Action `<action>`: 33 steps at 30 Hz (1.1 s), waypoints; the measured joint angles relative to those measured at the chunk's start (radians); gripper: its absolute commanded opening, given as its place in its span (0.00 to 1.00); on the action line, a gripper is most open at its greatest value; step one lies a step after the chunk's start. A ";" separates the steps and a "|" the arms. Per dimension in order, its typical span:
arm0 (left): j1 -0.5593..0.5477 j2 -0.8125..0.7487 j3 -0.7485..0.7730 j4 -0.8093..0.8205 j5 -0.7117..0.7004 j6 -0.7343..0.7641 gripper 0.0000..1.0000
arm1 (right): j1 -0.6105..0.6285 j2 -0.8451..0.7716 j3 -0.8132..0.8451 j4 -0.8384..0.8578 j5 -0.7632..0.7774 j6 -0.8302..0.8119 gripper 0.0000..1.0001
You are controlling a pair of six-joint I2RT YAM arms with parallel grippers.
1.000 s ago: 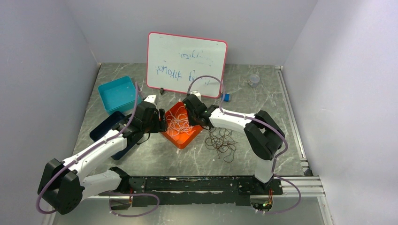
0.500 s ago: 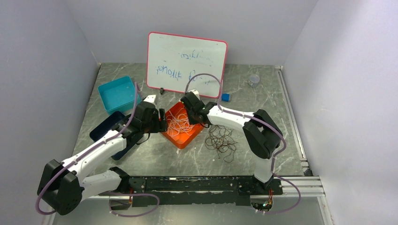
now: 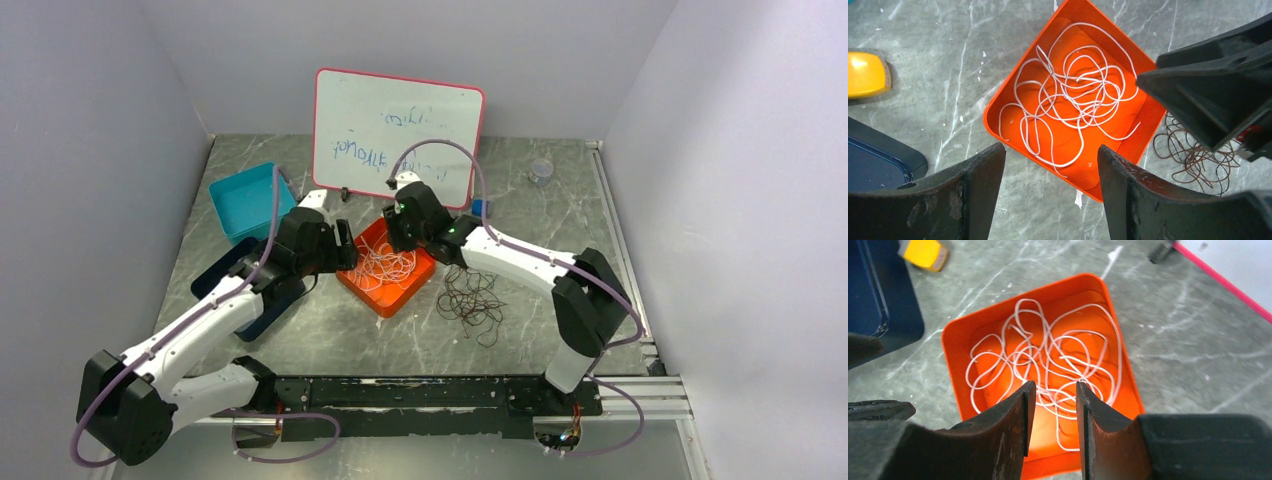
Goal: Untangle the cables
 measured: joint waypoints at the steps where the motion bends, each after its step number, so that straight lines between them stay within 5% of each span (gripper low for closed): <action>1: 0.003 -0.004 0.003 -0.001 -0.001 0.000 0.72 | 0.000 0.010 0.002 0.023 -0.036 -0.017 0.38; 17: 0.010 -0.158 -0.024 -0.072 -0.064 -0.042 0.70 | -0.001 0.334 0.213 0.152 -0.250 -0.092 0.31; 26: 0.010 -0.153 -0.034 -0.089 -0.064 -0.048 0.70 | -0.002 0.388 0.226 0.170 -0.235 -0.072 0.02; 33: 0.010 -0.138 -0.034 -0.089 -0.064 -0.048 0.70 | -0.002 0.393 0.223 0.158 -0.169 -0.061 0.00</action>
